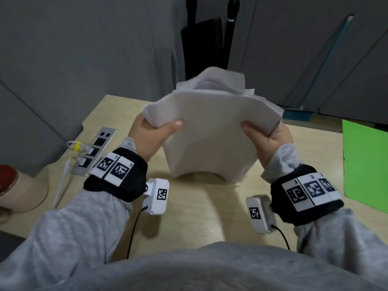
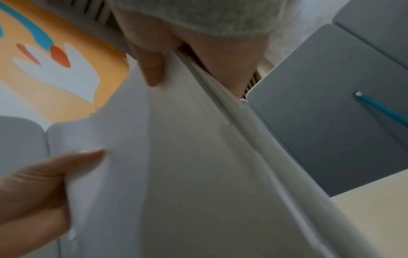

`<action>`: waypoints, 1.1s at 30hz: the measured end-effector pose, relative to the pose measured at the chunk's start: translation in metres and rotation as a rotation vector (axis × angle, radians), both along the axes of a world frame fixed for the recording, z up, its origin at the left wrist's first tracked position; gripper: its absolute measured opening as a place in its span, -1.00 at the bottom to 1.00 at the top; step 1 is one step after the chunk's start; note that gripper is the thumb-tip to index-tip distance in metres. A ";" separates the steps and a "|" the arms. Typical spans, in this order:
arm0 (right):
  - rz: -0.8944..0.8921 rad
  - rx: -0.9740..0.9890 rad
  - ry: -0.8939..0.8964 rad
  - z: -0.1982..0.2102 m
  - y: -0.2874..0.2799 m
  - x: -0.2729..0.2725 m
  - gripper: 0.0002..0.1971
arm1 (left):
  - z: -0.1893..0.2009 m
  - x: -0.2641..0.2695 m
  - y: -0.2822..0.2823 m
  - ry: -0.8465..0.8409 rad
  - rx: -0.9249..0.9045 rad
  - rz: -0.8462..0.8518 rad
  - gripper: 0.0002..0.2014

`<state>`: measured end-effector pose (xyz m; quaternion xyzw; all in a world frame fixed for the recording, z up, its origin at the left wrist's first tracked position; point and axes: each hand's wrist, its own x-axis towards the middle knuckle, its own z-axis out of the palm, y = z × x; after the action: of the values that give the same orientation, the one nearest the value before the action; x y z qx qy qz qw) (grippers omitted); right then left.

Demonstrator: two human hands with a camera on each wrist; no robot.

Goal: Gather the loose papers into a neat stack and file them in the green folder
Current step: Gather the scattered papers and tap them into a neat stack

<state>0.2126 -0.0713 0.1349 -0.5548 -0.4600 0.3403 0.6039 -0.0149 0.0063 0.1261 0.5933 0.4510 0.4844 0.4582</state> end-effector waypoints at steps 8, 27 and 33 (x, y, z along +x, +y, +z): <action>0.048 -0.024 0.047 0.004 -0.007 -0.003 -0.66 | 0.036 0.003 0.000 -0.018 0.218 -0.006 -0.78; -0.094 -0.031 0.150 -0.003 0.002 -0.004 -0.81 | 0.034 0.010 -0.004 -0.175 0.132 0.232 -0.90; -0.090 -0.042 0.121 -0.006 0.003 -0.006 -0.79 | 0.039 0.007 -0.002 0.058 0.316 0.171 -0.92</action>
<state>0.2067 -0.0687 0.1287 -0.5659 -0.3901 0.3554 0.6334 -0.0082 0.0044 0.1654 0.6311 0.4310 0.5692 0.3032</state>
